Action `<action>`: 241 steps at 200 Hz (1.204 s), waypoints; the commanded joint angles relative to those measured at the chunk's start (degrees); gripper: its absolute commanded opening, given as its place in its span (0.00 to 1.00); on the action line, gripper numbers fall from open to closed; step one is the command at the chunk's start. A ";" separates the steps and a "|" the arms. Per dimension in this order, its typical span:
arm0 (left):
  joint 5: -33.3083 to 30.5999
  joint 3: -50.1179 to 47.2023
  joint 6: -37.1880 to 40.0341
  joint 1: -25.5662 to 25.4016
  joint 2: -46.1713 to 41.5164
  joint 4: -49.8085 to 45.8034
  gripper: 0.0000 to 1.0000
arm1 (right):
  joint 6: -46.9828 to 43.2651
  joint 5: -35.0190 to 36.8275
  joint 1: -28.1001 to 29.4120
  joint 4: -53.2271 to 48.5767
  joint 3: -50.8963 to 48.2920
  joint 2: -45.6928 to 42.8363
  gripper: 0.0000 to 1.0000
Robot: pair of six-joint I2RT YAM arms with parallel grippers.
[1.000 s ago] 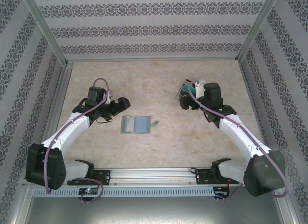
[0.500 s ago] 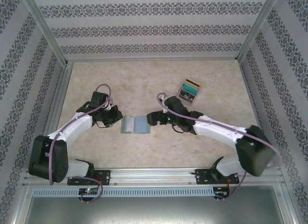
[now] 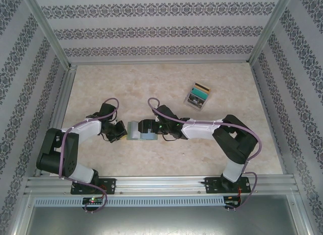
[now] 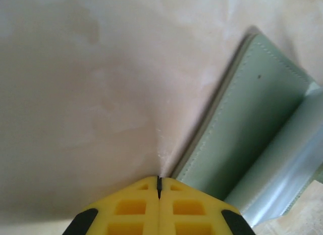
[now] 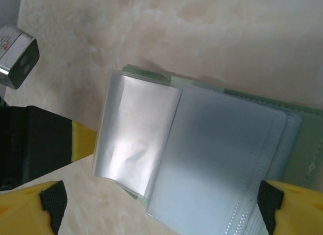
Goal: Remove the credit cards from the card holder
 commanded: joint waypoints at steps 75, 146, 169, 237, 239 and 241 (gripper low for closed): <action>1.33 -2.35 -2.13 0.75 1.46 4.01 0.00 | 4.41 -9.83 1.40 6.15 7.09 8.15 0.98; 1.77 -2.00 -2.02 0.71 1.80 4.06 0.00 | 3.32 -11.68 1.06 6.41 9.59 7.86 0.98; 1.14 -1.46 -1.83 0.68 1.23 3.02 0.00 | 2.34 -9.16 0.13 5.34 7.40 5.28 0.98; -2.46 1.30 -0.35 0.86 -3.90 -1.84 0.04 | -4.20 0.36 -3.06 -4.35 0.22 -5.43 0.98; -2.62 1.34 -0.28 0.90 -4.19 -1.98 0.04 | -4.41 0.78 -3.11 -4.44 -0.08 -5.87 0.98; -2.81 1.43 -0.24 0.96 -4.46 -2.04 0.05 | -4.55 1.07 -3.22 -4.51 -0.45 -6.45 0.98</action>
